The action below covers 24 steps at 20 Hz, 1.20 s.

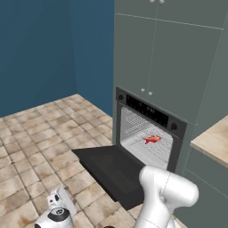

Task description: Place the fish on the bottom rack of the oven, and slide the tray back inside. Close the oven door.

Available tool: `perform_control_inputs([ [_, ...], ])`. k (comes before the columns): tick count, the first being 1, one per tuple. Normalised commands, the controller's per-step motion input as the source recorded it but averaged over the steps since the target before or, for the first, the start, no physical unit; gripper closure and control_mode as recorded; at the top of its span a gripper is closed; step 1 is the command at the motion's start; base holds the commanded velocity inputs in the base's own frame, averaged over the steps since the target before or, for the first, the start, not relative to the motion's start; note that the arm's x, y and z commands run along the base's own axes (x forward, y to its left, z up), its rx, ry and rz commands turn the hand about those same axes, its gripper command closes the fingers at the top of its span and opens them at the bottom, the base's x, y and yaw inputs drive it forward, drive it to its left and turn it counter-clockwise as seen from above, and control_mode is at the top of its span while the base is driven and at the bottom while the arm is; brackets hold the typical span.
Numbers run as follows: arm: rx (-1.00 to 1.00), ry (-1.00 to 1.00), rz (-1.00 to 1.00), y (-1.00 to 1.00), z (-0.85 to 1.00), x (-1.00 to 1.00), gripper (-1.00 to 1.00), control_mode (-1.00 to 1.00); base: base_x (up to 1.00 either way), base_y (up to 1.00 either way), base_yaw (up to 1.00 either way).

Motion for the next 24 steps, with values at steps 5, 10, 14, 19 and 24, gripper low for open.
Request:
perform_control_inputs([
  [5,-0.04,0.21,0.00,0.10,-0.74,0.02,-1.00,-1.00,0.00,0.00,0.00],
  [10,-0.03,0.21,0.00,0.02,-0.63,0.01,-1.00,-1.00,0.00,0.00,0.00],
  [14,-0.02,0.21,0.00,0.00,-0.51,0.21,-1.00,-1.00,0.00,0.00,0.00],
  [19,-0.05,0.17,0.00,-0.02,-0.54,0.24,-1.00,-1.00,0.00,0.00,0.00],
  [24,-0.09,0.05,0.00,-0.03,-0.72,0.18,-1.00,-1.00,0.00,0.00,0.00],
])
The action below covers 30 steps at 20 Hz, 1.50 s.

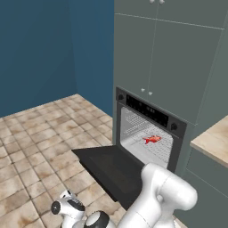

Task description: Place the fish on the bottom rack of the oven, and slide the tray back inside. Close the oven door.

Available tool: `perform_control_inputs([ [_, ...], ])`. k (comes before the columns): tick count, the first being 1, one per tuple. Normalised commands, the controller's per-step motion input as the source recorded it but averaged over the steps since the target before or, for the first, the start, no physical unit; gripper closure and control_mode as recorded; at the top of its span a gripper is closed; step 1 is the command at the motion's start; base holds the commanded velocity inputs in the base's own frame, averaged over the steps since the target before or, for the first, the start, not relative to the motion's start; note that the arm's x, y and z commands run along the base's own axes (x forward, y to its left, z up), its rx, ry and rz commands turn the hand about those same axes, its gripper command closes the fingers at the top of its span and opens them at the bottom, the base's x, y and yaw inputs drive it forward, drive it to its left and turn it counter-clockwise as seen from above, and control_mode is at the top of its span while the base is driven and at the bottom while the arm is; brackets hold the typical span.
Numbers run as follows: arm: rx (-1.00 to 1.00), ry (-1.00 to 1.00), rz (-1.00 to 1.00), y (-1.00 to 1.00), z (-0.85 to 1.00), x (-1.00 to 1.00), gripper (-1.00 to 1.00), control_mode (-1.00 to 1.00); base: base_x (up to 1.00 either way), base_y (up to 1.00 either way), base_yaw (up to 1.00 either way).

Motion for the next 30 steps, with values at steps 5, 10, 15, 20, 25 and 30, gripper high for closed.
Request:
perform_control_inputs([
  [5,-0.12,-0.02,0.00,0.00,-0.62,0.02,-1.00,-1.00,0.00,0.00,0.00],
  [10,-0.11,-0.07,0.00,0.00,-0.40,0.00,-1.00,-1.00,0.00,0.00,0.00],
  [15,-0.14,-0.08,0.00,-0.07,-0.31,0.01,-1.00,-1.00,0.00,0.00,0.00],
  [20,-0.12,-0.01,0.00,-0.33,-0.39,0.11,-1.00,-1.00,0.00,0.00,0.00],
  [25,-0.10,-0.01,0.00,-0.41,-0.41,0.18,-1.00,-1.00,0.00,0.00,0.00],
  [30,-0.12,-0.07,0.00,-0.47,-0.45,0.23,-1.00,-1.00,0.00,0.00,0.00],
])
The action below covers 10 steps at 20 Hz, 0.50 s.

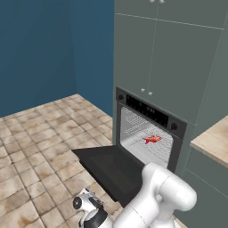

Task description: Place the fish on the bottom rack of the oven, and slide the tray back inside. Close the oven door.

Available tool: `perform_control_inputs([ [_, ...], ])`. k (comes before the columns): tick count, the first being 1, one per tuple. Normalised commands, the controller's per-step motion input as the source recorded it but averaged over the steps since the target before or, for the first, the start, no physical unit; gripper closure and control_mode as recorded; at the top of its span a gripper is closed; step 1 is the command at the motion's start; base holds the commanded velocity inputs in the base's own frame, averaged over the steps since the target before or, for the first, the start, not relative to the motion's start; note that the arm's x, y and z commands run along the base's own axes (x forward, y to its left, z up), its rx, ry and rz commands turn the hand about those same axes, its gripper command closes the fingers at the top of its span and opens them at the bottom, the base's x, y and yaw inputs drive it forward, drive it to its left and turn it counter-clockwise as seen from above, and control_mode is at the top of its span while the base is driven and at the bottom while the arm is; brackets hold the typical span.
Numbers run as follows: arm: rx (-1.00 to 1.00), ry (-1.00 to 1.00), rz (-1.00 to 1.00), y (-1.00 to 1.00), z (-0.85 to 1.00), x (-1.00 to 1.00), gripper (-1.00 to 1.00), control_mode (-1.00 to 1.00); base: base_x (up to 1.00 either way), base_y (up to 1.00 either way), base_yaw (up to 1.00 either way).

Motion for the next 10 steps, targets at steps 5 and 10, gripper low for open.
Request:
perform_control_inputs([
  [5,-0.15,-0.07,0.00,-0.42,-0.60,0.34,-1.00,-1.00,0.00,0.00,0.00],
  [10,-0.19,-0.03,0.00,-0.40,-0.78,0.41,-1.00,-1.00,0.00,0.00,0.00],
])
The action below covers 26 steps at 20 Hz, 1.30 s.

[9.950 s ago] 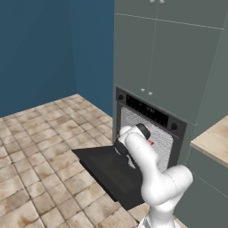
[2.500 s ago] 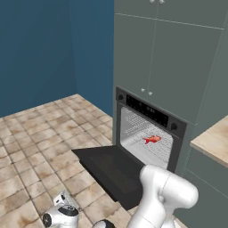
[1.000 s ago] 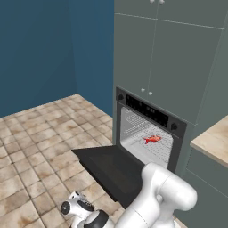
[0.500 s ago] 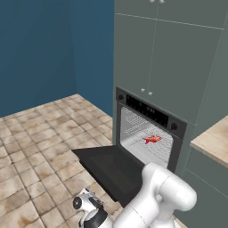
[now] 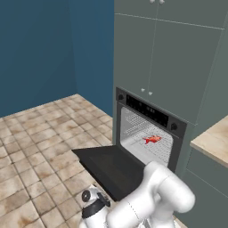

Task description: Place the fish on the bottom rack of the oven, and slide the tray back inside. Close the oven door.

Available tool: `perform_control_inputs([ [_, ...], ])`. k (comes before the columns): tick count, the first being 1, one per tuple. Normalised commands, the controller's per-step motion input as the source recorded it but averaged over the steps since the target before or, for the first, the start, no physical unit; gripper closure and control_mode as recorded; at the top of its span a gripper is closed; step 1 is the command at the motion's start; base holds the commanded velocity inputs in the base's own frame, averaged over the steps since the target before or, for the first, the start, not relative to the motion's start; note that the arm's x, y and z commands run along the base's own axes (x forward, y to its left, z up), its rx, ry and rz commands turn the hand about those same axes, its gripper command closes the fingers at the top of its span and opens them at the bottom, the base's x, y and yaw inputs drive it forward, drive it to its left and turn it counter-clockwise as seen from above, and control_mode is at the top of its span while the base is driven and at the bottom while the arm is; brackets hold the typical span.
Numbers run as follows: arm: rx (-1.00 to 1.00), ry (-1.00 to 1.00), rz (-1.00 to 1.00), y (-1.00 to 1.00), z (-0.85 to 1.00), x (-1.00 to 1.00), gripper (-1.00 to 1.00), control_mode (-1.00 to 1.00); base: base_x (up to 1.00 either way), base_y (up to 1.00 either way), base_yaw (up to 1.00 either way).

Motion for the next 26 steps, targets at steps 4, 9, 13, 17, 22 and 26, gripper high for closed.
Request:
perform_control_inputs([
  [4,-0.20,-0.02,0.00,-0.44,-0.76,0.45,-1.00,-1.00,0.00,0.00,0.00],
  [9,-0.21,-0.25,0.00,-0.55,-0.43,0.19,-1.00,-1.00,0.00,0.00,0.00],
  [13,-0.28,-0.58,-0.04,-0.92,-0.22,0.00,-1.00,-1.00,0.00,0.00,0.00],
  [17,-0.36,-0.64,-0.10,-1.00,-0.20,0.00,-1.00,-1.00,0.00,0.00,0.00],
  [22,-0.37,-0.55,-0.12,-1.00,-0.05,0.00,-1.00,-1.00,0.00,0.00,0.00],
  [26,-0.26,-0.30,-0.14,-1.00,0.00,0.14,-1.00,-1.00,0.00,0.00,0.00],
])
